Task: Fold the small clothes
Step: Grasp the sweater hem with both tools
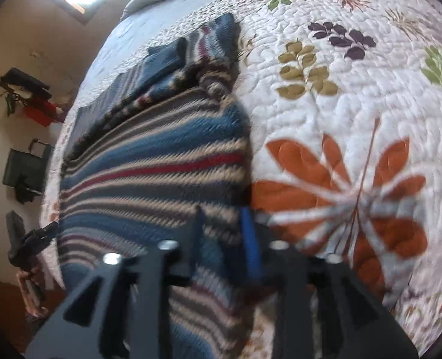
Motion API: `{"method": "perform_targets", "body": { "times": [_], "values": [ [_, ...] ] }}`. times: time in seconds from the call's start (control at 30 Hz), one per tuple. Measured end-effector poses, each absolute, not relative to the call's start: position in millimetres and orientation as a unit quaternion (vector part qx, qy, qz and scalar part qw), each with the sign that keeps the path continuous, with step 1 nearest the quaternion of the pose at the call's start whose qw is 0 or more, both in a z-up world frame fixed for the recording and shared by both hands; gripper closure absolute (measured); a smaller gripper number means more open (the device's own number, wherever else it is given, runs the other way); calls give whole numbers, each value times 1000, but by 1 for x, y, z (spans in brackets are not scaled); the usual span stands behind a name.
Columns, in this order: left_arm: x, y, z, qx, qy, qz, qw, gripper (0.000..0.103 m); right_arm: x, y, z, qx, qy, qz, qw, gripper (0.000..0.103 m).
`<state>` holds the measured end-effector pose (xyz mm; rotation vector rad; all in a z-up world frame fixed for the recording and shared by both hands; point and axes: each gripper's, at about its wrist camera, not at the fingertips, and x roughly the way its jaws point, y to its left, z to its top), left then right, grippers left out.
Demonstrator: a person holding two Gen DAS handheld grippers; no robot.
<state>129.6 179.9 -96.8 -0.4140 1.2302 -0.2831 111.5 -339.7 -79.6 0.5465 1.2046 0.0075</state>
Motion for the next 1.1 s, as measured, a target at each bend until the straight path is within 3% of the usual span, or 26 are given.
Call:
{"method": "perform_targets", "body": {
  "times": [0.13, 0.23, 0.63, 0.7, 0.8, 0.93, 1.03, 1.1],
  "values": [
    [101, 169, -99, -155, 590, -124, 782, 29, 82, -328, -76, 244, 580, 14, 777, 68],
    [80, 169, -103, -156, 595, -129, 778, 26, 60, -317, -77, 242, 588, 23, 772, 62],
    [32, 160, -100, -135, 597, -148, 777, 19, 9, -267, -96, 226, 618, 51, 751, 62],
    [28, 159, -99, -146, 597, -148, 775, 21, 7, -263, -99, 226, 617, 55, 752, 62],
    [22, 156, -109, -242, 616, -210, 719, 21, 7, -257, -98, 233, 614, 61, 752, 62],
    [15, 151, -115, -227, 620, -204, 723, 21, 5, -250, -99, 232, 616, 71, 749, 62],
    [15, 150, -113, -221, 620, -192, 728, 34, 1, -251, -99, 244, 616, 75, 745, 62],
    [16, 150, -114, -205, 624, -178, 733, 58, -2, -253, -99, 251, 615, 80, 743, 64]
  ]
}}
